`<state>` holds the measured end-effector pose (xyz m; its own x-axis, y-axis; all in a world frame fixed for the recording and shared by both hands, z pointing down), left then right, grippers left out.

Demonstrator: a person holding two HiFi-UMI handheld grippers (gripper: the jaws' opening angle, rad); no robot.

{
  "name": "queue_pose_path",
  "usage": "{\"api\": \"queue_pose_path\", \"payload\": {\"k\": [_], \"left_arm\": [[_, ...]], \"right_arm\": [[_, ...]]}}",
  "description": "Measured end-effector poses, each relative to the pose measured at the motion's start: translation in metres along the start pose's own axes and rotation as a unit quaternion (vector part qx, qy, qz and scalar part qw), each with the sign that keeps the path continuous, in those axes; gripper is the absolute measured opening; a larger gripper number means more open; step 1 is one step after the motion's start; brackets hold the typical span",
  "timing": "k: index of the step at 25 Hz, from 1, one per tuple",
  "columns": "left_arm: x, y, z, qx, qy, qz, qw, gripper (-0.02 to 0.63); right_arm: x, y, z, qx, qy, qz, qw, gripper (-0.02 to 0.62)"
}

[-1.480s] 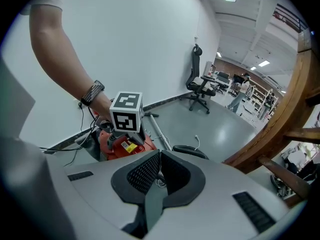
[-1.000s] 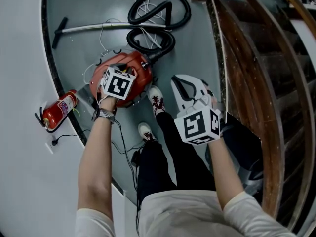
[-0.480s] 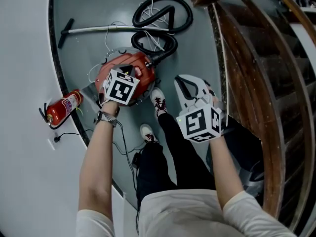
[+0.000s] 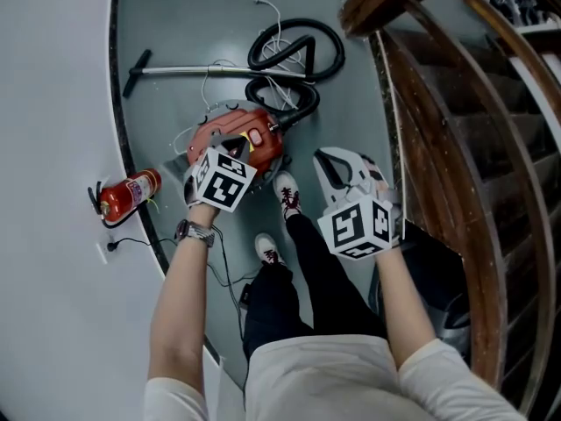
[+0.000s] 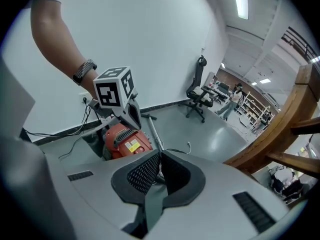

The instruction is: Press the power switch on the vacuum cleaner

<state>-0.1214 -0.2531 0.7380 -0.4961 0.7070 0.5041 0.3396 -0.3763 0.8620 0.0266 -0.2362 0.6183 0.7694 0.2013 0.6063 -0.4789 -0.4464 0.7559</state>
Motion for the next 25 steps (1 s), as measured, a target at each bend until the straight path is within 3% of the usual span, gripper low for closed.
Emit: {"api": "queue_pose_path", "payload": {"k": [14,25], "left_arm": [[-0.023,-0.107,0.017,-0.071,0.046,0.049,0.9952,0.0],[-0.046,-0.197,0.042,-0.112,0.046,0.099,0.9876,0.0]], "right_arm": [[-0.036,-0.076,-0.014,0.003,-0.009,0.025,1.0,0.031],[-0.074,-0.147,-0.009,0.031,-0.022,0.044,0.998,0.031]]}}
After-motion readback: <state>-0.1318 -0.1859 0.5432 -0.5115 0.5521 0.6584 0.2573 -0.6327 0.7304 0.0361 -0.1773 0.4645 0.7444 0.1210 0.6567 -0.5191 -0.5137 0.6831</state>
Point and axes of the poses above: the fingertips, and each gripper's own axes: y forward along the fingers, z to its right, x out of its underside, the point moved 3 cm from there along -y, backward along the fingers, and after that the axes turned 3 degrees about -x, right-handed, at the moved point
